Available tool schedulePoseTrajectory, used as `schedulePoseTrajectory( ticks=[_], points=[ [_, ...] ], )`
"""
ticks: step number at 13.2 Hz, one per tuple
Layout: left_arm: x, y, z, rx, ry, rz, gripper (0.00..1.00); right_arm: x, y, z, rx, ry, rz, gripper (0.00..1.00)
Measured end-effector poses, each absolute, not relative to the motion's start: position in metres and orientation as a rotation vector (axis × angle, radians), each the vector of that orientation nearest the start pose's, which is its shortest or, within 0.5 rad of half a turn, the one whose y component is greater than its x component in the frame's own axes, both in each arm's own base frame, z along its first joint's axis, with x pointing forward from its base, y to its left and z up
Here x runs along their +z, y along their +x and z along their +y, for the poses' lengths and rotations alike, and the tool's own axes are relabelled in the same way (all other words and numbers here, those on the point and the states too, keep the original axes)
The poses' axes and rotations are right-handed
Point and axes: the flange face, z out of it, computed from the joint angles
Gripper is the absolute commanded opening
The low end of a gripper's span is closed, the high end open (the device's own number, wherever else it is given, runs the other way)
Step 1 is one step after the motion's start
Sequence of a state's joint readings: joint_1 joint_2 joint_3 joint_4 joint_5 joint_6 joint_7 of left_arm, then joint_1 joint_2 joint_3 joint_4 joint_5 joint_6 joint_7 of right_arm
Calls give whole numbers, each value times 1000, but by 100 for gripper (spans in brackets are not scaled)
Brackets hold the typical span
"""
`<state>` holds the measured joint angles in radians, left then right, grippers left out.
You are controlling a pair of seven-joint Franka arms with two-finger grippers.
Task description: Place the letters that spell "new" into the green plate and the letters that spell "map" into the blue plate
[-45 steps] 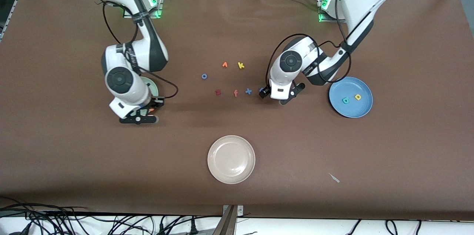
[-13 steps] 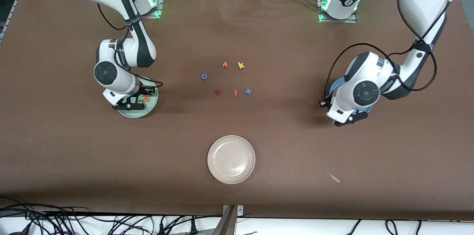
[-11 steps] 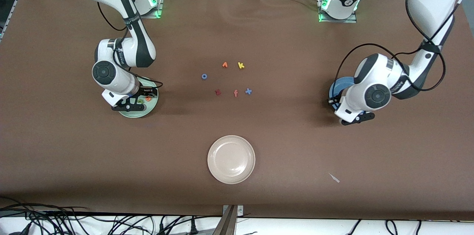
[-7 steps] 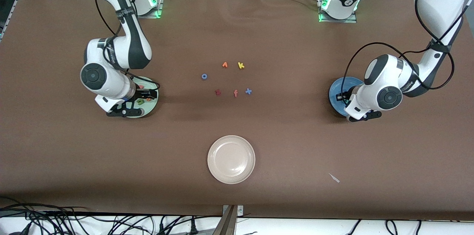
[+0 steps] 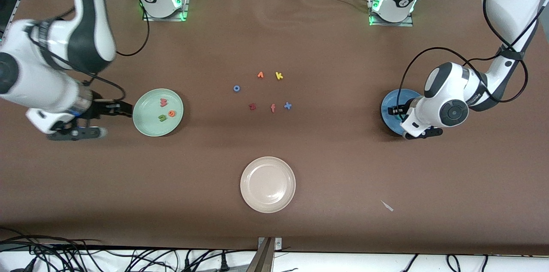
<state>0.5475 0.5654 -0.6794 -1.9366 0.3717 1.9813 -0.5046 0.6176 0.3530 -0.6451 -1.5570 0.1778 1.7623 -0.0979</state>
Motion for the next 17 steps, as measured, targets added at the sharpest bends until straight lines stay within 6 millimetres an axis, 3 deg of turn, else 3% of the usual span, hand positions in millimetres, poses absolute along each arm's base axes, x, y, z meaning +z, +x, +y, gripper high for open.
schedulePoseTrajectory(
  ticks=[3,6,8,14,17],
  points=[
    [289,607,-51,401,-3025,-262,100,530,637,36,124,-3176,-55,100],
    [371,635,-43,330,-3004,-274,100,559,636,19,94,-3192,-14,100],
    [409,648,-33,286,-3008,-294,100,570,633,14,96,-3194,-21,100],
    [486,659,-6,251,-3039,-123,100,590,619,19,138,-3160,-123,100],
    [504,662,4,232,-3049,-20,100,595,615,27,147,-3144,-154,100]
  ],
)
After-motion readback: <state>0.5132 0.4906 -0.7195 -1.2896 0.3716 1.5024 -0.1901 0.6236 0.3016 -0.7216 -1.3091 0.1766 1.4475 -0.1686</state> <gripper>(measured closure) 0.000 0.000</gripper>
